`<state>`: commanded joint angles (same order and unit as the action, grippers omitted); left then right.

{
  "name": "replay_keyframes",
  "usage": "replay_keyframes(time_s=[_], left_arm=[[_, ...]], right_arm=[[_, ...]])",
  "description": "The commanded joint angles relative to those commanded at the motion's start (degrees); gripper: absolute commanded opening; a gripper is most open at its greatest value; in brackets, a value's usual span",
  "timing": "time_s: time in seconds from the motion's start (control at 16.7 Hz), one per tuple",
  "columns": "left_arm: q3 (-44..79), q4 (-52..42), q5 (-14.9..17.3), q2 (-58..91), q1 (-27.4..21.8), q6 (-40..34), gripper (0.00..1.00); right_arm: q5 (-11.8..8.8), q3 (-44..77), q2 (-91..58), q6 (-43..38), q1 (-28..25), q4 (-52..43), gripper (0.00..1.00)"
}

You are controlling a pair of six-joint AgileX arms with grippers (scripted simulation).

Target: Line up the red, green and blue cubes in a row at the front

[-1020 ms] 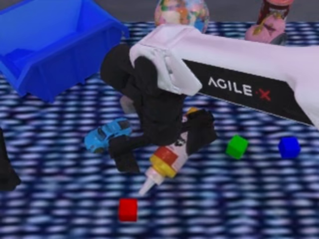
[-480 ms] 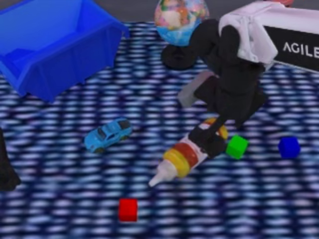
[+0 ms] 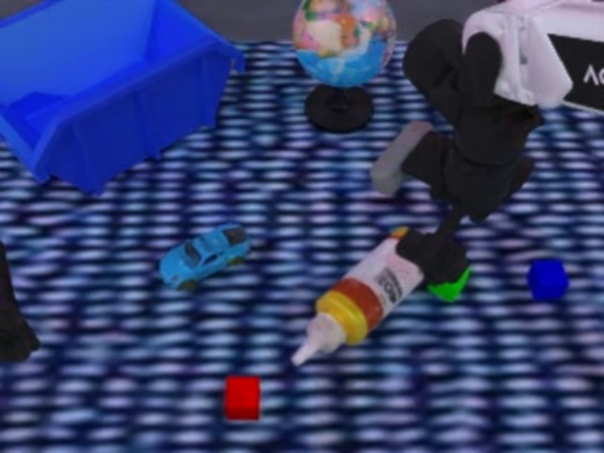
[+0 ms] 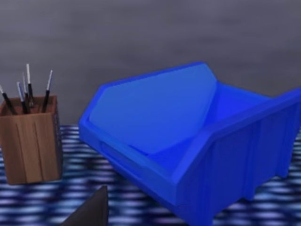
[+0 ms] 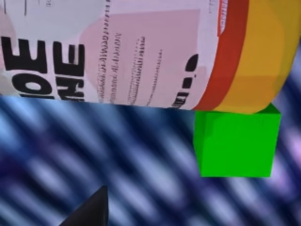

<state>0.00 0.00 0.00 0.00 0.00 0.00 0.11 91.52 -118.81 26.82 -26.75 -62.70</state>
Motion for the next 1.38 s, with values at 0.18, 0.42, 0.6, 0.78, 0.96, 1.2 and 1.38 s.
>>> replay_keyframes(time_s=[0.18, 0.42, 0.6, 0.78, 0.96, 1.2, 1.38], left_arm=[[0.0, 0.0, 0.0, 0.0, 0.0, 0.0, 1.00], [0.0, 0.0, 0.0, 0.0, 0.0, 0.0, 1.00], [0.0, 0.0, 0.0, 0.0, 0.0, 0.0, 1.00], [0.0, 0.0, 0.0, 0.0, 0.0, 0.0, 1.00], [0.0, 0.0, 0.0, 0.0, 0.0, 0.0, 1.00], [0.0, 0.0, 0.0, 0.0, 0.0, 0.0, 1.00], [0.0, 0.0, 0.0, 0.0, 0.0, 0.0, 1.00]], right_arm=[[0.0, -0.4, -0.6, -0.1, -0.2, 0.8, 1.00], [0.0, -4.6, -3.5, -0.2, -0.1, 8.2, 1.00], [0.1, -8.3, -6.3, -0.2, -0.1, 14.7, 1.00], [0.1, -10.0, -7.6, -0.2, -0.1, 17.5, 1.00], [0.1, -10.0, -7.6, -0.2, -0.1, 17.5, 1.00], [0.1, -10.0, -7.6, -0.2, -0.1, 17.5, 0.70], [0.1, -10.0, -7.6, -0.2, -0.1, 17.5, 0.47]])
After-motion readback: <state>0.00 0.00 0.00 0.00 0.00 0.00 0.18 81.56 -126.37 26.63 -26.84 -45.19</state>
